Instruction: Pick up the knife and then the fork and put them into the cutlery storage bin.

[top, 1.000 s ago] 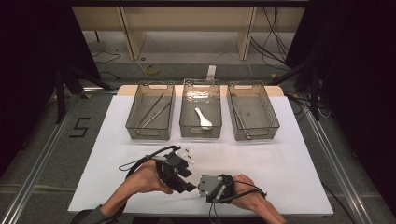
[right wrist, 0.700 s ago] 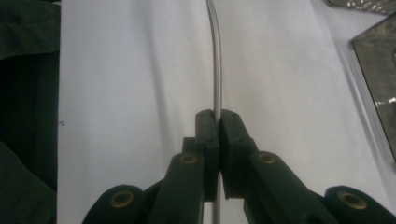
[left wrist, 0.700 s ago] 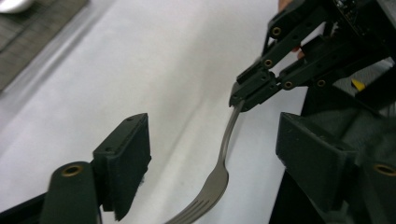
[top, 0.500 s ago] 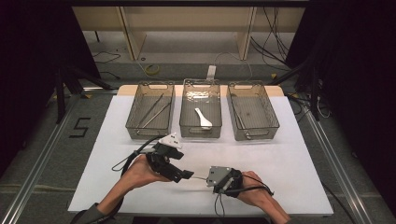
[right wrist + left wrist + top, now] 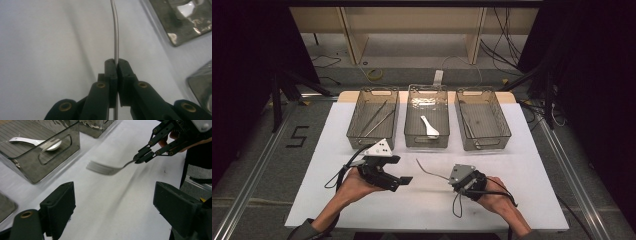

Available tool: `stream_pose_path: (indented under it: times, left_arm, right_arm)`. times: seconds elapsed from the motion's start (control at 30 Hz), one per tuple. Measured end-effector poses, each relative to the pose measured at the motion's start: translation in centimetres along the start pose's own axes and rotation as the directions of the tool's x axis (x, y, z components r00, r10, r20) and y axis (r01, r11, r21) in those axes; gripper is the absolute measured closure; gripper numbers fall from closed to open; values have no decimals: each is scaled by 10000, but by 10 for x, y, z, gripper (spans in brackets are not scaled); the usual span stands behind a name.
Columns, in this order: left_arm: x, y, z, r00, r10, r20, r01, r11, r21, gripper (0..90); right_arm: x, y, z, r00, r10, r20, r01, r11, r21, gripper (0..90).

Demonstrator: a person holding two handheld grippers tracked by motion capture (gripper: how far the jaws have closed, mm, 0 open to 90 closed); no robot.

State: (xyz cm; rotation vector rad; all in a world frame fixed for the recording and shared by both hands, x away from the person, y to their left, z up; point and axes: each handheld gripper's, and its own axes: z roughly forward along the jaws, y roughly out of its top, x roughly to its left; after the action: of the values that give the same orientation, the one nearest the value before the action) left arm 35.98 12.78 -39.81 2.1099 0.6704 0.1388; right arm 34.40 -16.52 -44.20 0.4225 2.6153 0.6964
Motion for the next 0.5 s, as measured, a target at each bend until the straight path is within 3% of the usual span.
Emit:
stream_pose_path:
  times: [0.1,0.3,0.5]
  left_arm:
    - [2,-5,0,9999,-61,-111,58,9997,-241,172]
    - [0,-11,4,9995,22,-330,-27,9999,-129,169]
    - [-1,-17,0,9986,-5,-538,-21,9988,-495,160]
  right_arm:
    - [-8,-3,-4,9993,349,118,-347,9993,-171,878]
    - [-18,-8,-11,9944,1022,249,-1008,9935,-537,878]
    - [-30,-13,-20,9837,1771,323,-1745,9821,-712,878]
